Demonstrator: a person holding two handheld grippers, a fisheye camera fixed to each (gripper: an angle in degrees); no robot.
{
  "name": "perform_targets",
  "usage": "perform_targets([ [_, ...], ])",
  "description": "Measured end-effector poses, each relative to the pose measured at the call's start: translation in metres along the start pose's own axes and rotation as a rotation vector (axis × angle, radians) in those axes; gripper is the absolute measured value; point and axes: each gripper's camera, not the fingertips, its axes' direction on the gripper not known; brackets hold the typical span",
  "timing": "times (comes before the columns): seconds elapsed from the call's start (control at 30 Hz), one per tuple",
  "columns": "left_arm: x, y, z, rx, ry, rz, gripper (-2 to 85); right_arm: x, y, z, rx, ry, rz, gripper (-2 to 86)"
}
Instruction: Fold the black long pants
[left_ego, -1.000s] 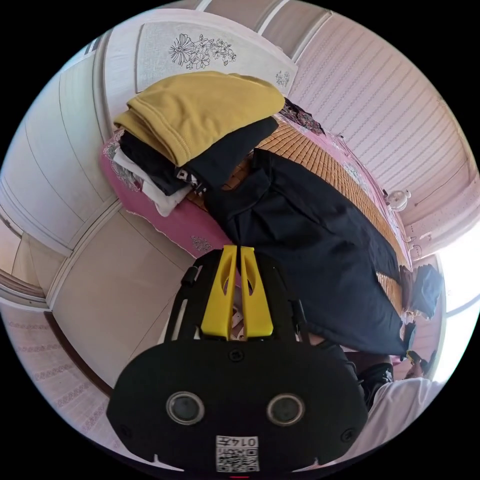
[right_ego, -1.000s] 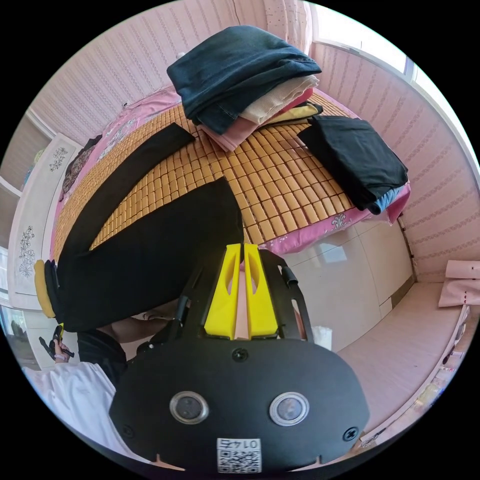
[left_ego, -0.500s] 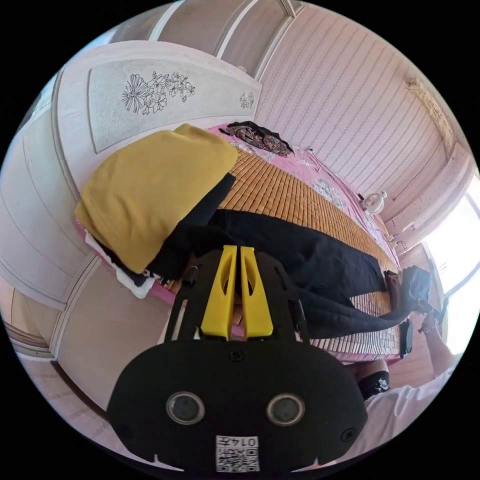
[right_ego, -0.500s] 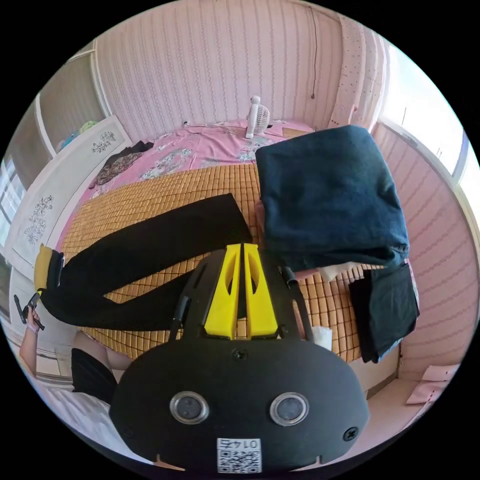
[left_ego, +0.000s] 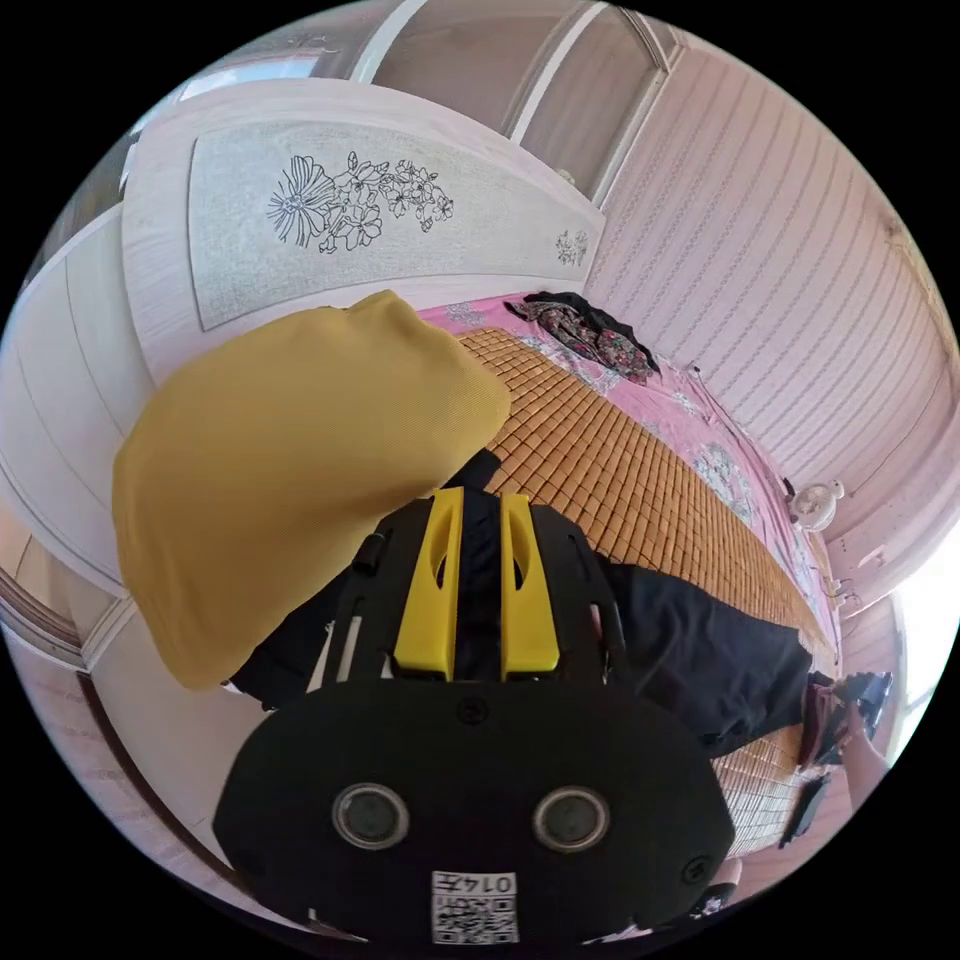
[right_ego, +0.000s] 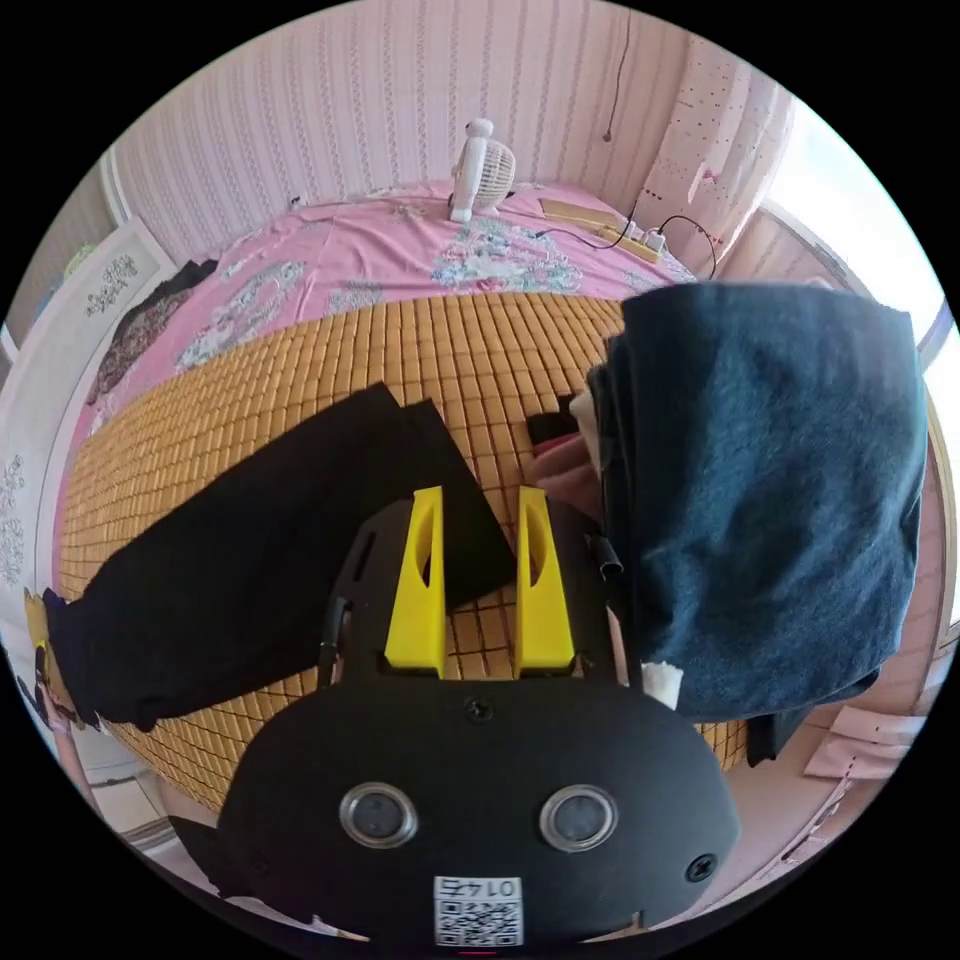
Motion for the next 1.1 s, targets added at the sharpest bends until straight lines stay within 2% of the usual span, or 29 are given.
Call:
perform_targets([
  [0.13, 0.03, 0.03, 0.017, -0.14, 0.071, 0.167, 3.5, 0.001, 0.03, 0.066, -0.162, 0.05, -0.025, 10.6],
  [0.2, 0.058, 0.057, 0.043, -0.307, 0.098, 0.283, 0.7, 0.002, 0.037, 0.07, -0.131, 0.036, -0.021, 9.5],
  [0.4, 0.091, 0.077, 0.067, -0.397, -0.022, 0.431, -0.9, 0.007, 0.066, 0.056, -0.122, 0.05, -0.148, 1.5],
  [0.5, 0.097, 0.076, 0.063, -0.47, -0.11, 0.561, -1.0, 0.042, 0.11, 0.027, -0.112, -0.054, -0.05, 1.0],
  [0.57, 0.092, 0.077, 0.059, -0.506, -0.128, 0.576, -1.0, 0.08, 0.164, -0.009, -0.058, -0.178, 0.042, 1.2],
  [0.63, 0.085, 0.078, 0.049, -0.51, -0.103, 0.552, -1.0, 0.107, 0.209, -0.036, -0.024, -0.227, 0.088, 1.5],
  [0.87, 0.056, 0.101, -0.026, -0.373, 0.153, 0.403, -1.0, 0.189, 0.345, -0.107, 0.037, -0.19, 0.213, 5.3],
  [1.1, 0.063, 0.146, -0.086, -0.295, 0.377, 0.522, -1.0, 0.217, 0.422, -0.119, 0.088, -0.301, 0.292, 7.4],
])
